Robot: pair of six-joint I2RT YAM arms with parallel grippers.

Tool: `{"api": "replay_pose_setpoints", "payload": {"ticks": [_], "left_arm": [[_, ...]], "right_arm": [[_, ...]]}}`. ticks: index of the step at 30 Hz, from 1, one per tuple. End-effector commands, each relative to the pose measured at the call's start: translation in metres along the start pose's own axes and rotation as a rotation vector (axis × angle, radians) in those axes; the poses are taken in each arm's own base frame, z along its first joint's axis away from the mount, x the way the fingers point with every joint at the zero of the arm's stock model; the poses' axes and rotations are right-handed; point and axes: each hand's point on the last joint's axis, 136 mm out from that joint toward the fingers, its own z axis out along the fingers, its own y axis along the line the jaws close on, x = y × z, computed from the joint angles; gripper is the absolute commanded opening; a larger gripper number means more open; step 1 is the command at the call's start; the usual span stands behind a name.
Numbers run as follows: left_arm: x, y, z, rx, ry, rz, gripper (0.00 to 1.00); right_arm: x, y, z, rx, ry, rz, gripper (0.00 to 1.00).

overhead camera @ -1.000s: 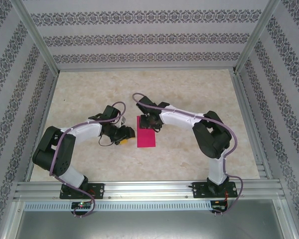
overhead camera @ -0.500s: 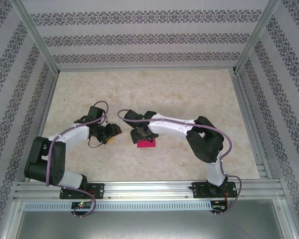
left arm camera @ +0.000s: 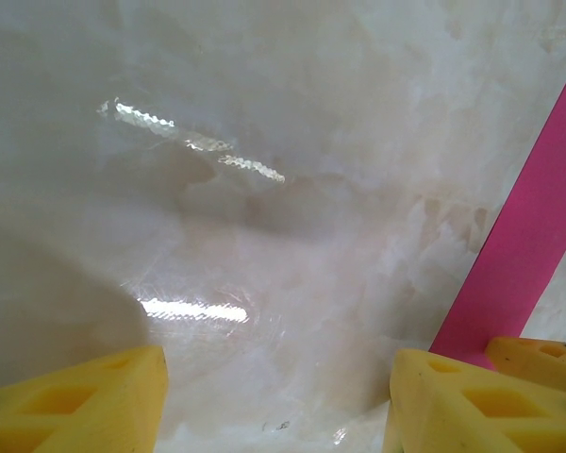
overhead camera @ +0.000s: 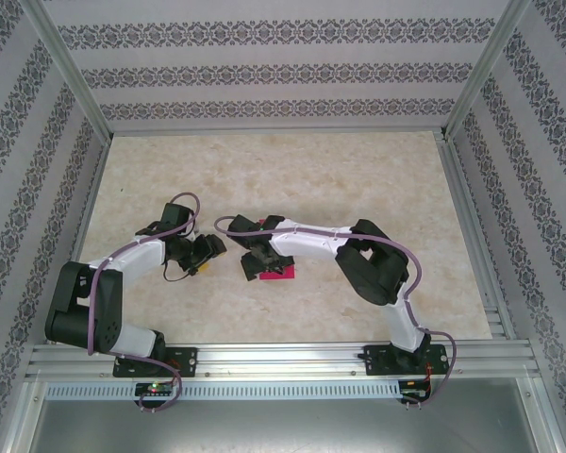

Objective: Fold a paper plane with a square sheet of paper (pick it up from the middle)

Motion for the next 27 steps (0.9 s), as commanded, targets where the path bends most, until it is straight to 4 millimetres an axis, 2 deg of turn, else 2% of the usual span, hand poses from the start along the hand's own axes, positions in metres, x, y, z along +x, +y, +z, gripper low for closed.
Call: {"api": "replay_pose_setpoints", "payload": {"ticks": [1, 11, 19, 27], "left_arm": [[-0.002, 0.003, -0.004, -0.009, -0.008, -0.010, 0.65], [0.000, 0.001, -0.003, -0.003, 0.009, -0.009, 0.65], [-0.001, -0.011, -0.004, 0.048, 0.025, 0.012, 0.65], [0.005, -0.038, -0.006, 0.164, 0.065, 0.070, 0.66]], "right_arm": [[0.016, -0.007, 0.020, -0.016, 0.068, 0.001, 0.77], [0.023, -0.024, 0.027, -0.054, 0.089, 0.035, 0.59], [0.020, -0.015, 0.025, -0.215, 0.077, 0.067, 0.61], [0.023, -0.021, 0.029, -0.252, 0.090, 0.086, 0.63]]}}
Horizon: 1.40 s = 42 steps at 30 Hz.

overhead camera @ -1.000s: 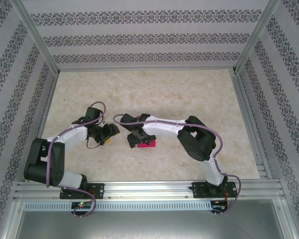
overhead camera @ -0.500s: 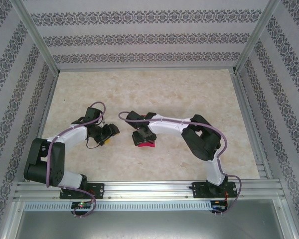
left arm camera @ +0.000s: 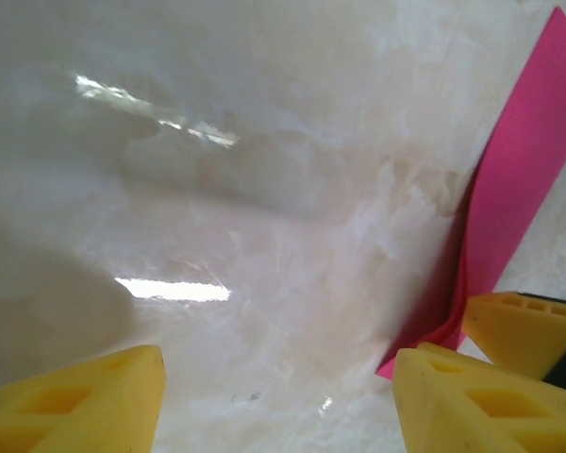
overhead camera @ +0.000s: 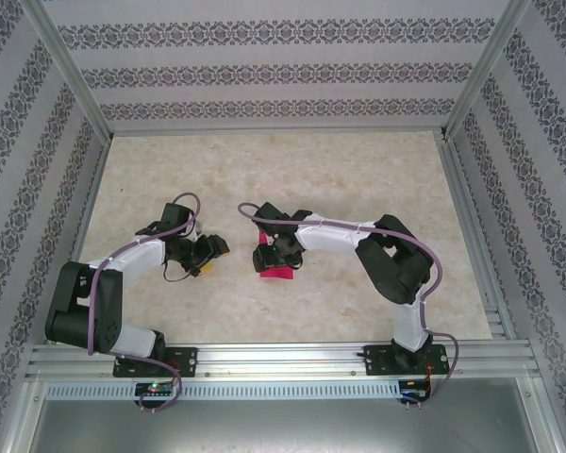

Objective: Fold a paper plane with a square sheet of paper (pick it up from the middle)

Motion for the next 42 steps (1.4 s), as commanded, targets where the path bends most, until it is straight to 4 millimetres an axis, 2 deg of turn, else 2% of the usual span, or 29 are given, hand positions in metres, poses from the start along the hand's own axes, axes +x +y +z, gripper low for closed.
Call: {"api": "replay_pose_setpoints", "payload": {"ticks": [1, 5, 11, 19, 26, 35, 42], "left_arm": [[-0.004, -0.030, -0.002, 0.110, 0.008, 0.077, 0.66], [0.001, -0.048, 0.000, 0.175, 0.036, 0.119, 0.66], [0.006, -0.072, 0.002, 0.256, 0.070, 0.164, 0.67], [0.013, -0.087, 0.013, 0.283, 0.105, 0.190, 0.67], [0.017, -0.105, 0.031, 0.317, 0.137, 0.198, 0.61], [0.007, -0.107, 0.048, 0.295, 0.138, 0.173, 0.54], [0.004, -0.110, 0.064, 0.284, 0.156, 0.159, 0.53]], "right_arm": [[0.024, -0.019, 0.029, 0.006, 0.084, 0.017, 0.63], [0.025, -0.021, 0.032, -0.058, 0.086, 0.052, 0.61], [0.024, -0.019, 0.031, -0.156, 0.074, 0.071, 0.63], [0.027, -0.035, 0.034, -0.097, 0.086, 0.068, 0.62], [0.026, -0.029, 0.034, -0.171, 0.065, 0.045, 0.57], [0.017, -0.025, 0.026, -0.247, 0.033, -0.014, 0.56], [0.016, -0.025, 0.025, -0.262, 0.027, -0.024, 0.57]]}}
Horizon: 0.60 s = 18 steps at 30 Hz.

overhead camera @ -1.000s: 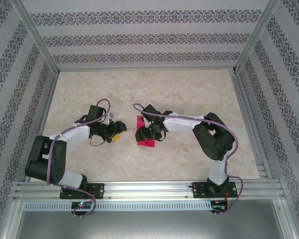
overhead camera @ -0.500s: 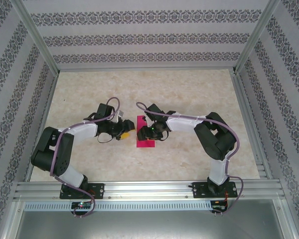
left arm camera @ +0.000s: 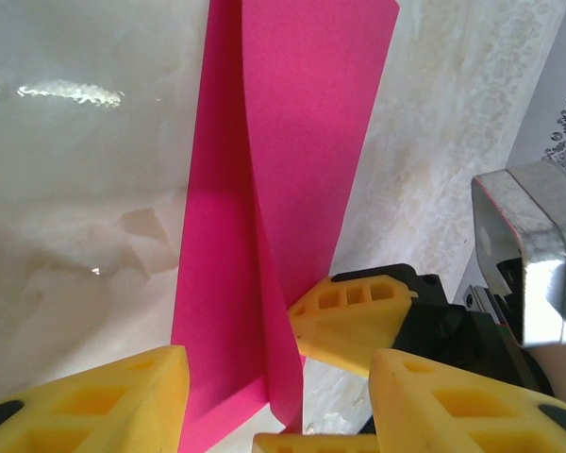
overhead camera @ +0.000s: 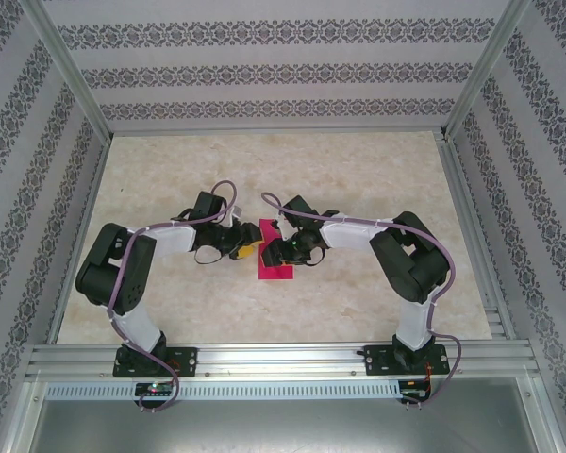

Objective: Fold a paper plane with a square sheet of paper (pick it up from the middle)

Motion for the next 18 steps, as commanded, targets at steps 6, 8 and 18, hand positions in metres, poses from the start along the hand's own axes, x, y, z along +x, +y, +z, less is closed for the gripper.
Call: {"api": "replay_pose_setpoints", "payload": {"ticks": [6, 8, 18], "left_arm": [[-0.018, -0.012, 0.022, -0.006, -0.011, 0.026, 0.43], [-0.019, -0.010, 0.028, -0.012, -0.001, 0.025, 0.39], [-0.018, 0.011, 0.035, -0.094, 0.014, 0.025, 0.19]], "right_arm": [[0.013, -0.031, 0.020, 0.068, 0.033, -0.033, 0.58], [0.011, -0.029, 0.019, 0.061, 0.030, -0.038, 0.58], [-0.018, 0.002, -0.016, -0.008, -0.090, -0.062, 0.64]]}}
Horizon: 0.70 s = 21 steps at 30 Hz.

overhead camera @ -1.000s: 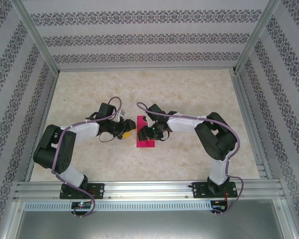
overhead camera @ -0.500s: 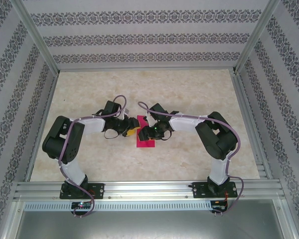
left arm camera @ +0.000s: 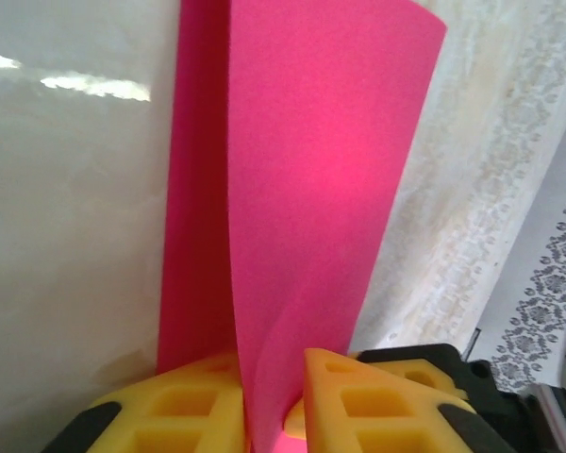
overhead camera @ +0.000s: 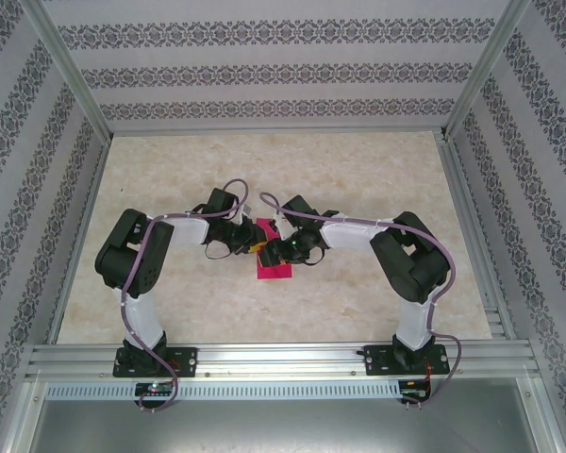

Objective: Fold a paper plane with a square sheet of paper (pick it up from the middle)

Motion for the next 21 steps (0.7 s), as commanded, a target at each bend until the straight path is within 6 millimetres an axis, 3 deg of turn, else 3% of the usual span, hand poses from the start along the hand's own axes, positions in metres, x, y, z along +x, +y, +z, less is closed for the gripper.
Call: {"api": "replay_pose_setpoints", "payload": {"ticks": [1, 5, 8, 10, 16, 21], "left_arm": [[0.000, 0.006, 0.005, -0.050, 0.005, 0.028, 0.18], [0.001, 0.013, 0.007, -0.074, 0.011, 0.033, 0.16], [0.001, 0.014, 0.008, -0.074, 0.016, 0.032, 0.15], [0.002, 0.013, 0.007, -0.074, 0.016, 0.036, 0.15], [0.002, 0.009, 0.004, -0.069, 0.016, 0.048, 0.15], [0.003, 0.008, 0.003, -0.067, 0.019, 0.052, 0.16]], "right_arm": [[-0.017, -0.002, -0.019, 0.021, -0.093, -0.014, 0.65], [-0.032, 0.005, -0.046, 0.032, -0.192, -0.014, 0.68], [-0.037, 0.000, -0.052, 0.059, -0.229, 0.015, 0.67], [-0.036, -0.006, -0.048, 0.079, -0.222, 0.048, 0.63], [-0.032, -0.025, -0.027, 0.131, -0.162, 0.134, 0.33], [-0.031, -0.041, -0.019, 0.197, -0.148, 0.169, 0.26]]}}
